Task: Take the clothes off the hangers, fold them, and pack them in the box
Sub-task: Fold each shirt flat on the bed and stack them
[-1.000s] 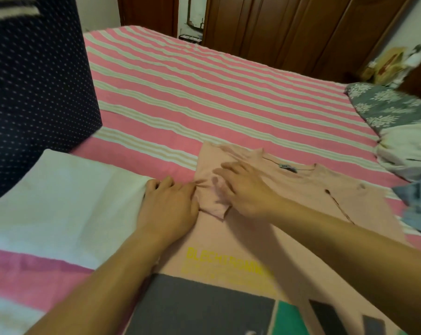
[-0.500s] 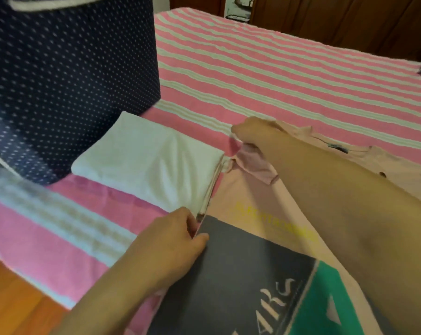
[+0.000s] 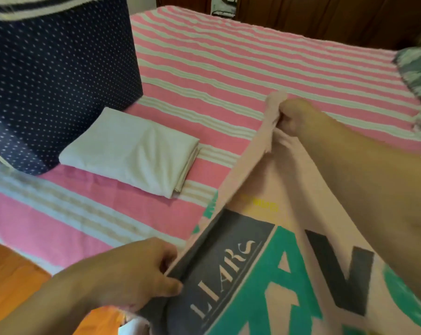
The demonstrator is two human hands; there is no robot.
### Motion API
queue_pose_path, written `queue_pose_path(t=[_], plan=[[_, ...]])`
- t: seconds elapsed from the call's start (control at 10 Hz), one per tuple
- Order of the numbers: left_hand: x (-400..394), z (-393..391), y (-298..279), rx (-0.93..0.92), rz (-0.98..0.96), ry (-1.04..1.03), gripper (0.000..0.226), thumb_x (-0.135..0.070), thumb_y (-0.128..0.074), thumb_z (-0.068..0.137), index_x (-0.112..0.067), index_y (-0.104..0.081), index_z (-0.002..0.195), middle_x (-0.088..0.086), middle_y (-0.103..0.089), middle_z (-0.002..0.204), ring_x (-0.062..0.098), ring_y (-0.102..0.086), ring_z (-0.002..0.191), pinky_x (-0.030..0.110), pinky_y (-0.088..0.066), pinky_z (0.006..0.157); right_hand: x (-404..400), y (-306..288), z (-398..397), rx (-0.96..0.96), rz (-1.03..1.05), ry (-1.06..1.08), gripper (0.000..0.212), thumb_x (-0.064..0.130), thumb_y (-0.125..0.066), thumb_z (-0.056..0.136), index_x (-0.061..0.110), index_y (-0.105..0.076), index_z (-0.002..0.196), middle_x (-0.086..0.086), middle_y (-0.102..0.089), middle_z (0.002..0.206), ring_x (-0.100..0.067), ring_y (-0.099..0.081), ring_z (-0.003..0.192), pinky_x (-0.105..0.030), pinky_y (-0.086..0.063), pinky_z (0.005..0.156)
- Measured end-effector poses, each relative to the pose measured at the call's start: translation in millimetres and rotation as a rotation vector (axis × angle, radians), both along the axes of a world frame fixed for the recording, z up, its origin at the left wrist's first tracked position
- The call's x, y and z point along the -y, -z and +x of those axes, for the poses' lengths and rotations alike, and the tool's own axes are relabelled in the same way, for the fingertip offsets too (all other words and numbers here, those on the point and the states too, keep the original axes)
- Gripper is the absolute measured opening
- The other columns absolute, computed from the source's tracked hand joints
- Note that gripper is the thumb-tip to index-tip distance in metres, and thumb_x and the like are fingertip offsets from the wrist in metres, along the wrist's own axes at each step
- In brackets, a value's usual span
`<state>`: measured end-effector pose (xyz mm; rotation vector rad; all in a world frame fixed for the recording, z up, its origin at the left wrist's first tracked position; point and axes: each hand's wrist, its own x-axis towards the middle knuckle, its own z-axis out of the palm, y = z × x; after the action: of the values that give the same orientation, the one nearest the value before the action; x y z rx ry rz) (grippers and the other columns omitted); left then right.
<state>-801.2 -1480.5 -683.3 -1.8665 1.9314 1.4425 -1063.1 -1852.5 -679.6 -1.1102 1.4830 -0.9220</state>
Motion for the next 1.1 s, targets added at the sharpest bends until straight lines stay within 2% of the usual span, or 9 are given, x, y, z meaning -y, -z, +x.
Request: queue_pose_path(t=[0.1, 0.2, 0.3, 0.4, 0.5, 0.6, 0.7, 0.9, 1.1], plan=[[-38.1, -33.7, -5.2, 0.024, -0.048, -0.036, 0.023, -0.035, -0.062, 0.074, -0.05, -0.057, 0.09, -0.02, -0.066, 0.082, 0.0, -0.064, 0.076, 0.021, -0.049, 0.065, -45.4, -22.9, -55.2, 0.248, 0.023, 0.18, 0.027, -0.005, -0.038, 0.101, 0.007, -0.06, 0.11, -0.007, -0.065, 0.093, -0.016, -0.068, 0.071, -0.02, -0.053, 0.05], [-78.8, -89.4, -1.8, 0.06, -0.211, -0.142, 0.024, -0.029, -0.056, 0.077, -0.043, -0.045, 0.094, -0.012, -0.062, 0.082, 0.005, -0.059, 0.075, 0.026, -0.049, 0.068, -86.6, -18.7, -90.6, 0.148, 0.165, 0.155, 0.017, 0.01, -0.046, 0.104, 0.008, -0.06, 0.093, -0.001, -0.061, 0.068, -0.009, -0.059, 0.051, -0.019, -0.05, 0.043], [-109.3, -148.1, 8.5, 0.085, -0.35, -0.196, 0.023, -0.023, -0.049, 0.083, -0.034, -0.034, 0.098, -0.005, -0.051, 0.075, 0.017, -0.052, 0.071, 0.038, -0.042, 0.066, -113.7, 5.7, -113.6, 0.231, 0.301, 0.097, 0.026, 0.025, -0.062, 0.096, 0.012, -0.062, 0.119, -0.003, -0.06, 0.091, -0.015, -0.061, 0.074, -0.031, -0.058, 0.083], [-118.0, -182.8, 21.4, 0.203, -0.479, -0.203, 0.04, -0.018, -0.044, 0.09, -0.026, -0.03, 0.126, -0.008, -0.045, 0.078, 0.025, -0.057, 0.079, 0.038, -0.033, 0.065, -115.0, 12.2, -116.4, 0.265, 0.259, 0.04, 0.031, 0.02, -0.062, 0.095, 0.021, -0.063, 0.127, -0.002, -0.061, 0.109, -0.017, -0.064, 0.091, -0.035, -0.056, 0.093], [-120.3, -201.2, 18.3, 0.261, -0.466, -0.212, 0.048, -0.019, -0.041, 0.092, -0.02, -0.024, 0.137, -0.001, -0.059, 0.095, 0.029, -0.064, 0.091, 0.04, -0.049, 0.076, -119.6, 10.1, -116.6, 0.195, 0.231, 0.054, 0.022, 0.01, -0.052, 0.098, 0.019, -0.062, 0.115, 0.0, -0.065, 0.11, -0.016, -0.066, 0.096, -0.036, -0.058, 0.083], [-121.3, -207.5, 2.0, 0.285, -0.443, -0.225, 0.034, -0.021, -0.041, 0.094, -0.022, -0.027, 0.125, -0.006, -0.046, 0.084, 0.028, -0.064, 0.096, 0.037, -0.041, 0.072, -114.3, -0.1, -113.9, 0.179, 0.183, 0.035, 0.018, 0.012, -0.044, 0.1, 0.013, -0.061, 0.095, 0.003, -0.066, 0.059, -0.012, -0.066, 0.059, -0.03, -0.053, 0.065], [-118.9, -206.8, -5.0, 0.282, -0.415, -0.255, 0.016, -0.023, -0.04, 0.098, -0.027, -0.027, 0.106, -0.007, -0.042, 0.078, 0.026, -0.058, 0.085, 0.035, -0.04, 0.07, -110.0, -11.7, -111.2, 0.092, 0.112, 0.065, 0.025, 0.006, -0.043, 0.099, 0.013, -0.054, 0.078, 0.0, -0.051, 0.051, -0.011, -0.051, 0.042, -0.026, -0.043, 0.049], [-117.8, -235.6, 18.5, 0.005, -0.203, -0.212, 0.04, -0.026, -0.052, 0.094, -0.03, -0.031, 0.128, -0.004, -0.058, 0.107, 0.023, -0.061, 0.097, 0.034, -0.048, 0.084, -107.6, 26.4, -118.2, 0.042, 0.176, 0.051, 0.026, 0.0, -0.044, 0.097, 0.021, -0.058, 0.102, -0.003, -0.051, 0.082, -0.014, -0.049, 0.056, -0.029, -0.041, 0.057], [-131.5, -150.0, 39.5, 0.091, -0.289, -0.337, 0.013, -0.036, -0.062, 0.091, -0.028, -0.054, 0.085, -0.009, -0.064, 0.079, 0.006, -0.06, 0.077, 0.027, -0.046, 0.071, -140.3, 11.8, -110.3, -0.28, 0.067, -0.01, 0.061, 0.006, -0.062, 0.09, 0.022, -0.044, 0.146, -0.004, -0.052, 0.121, -0.022, -0.057, 0.106, -0.035, -0.055, 0.09]])
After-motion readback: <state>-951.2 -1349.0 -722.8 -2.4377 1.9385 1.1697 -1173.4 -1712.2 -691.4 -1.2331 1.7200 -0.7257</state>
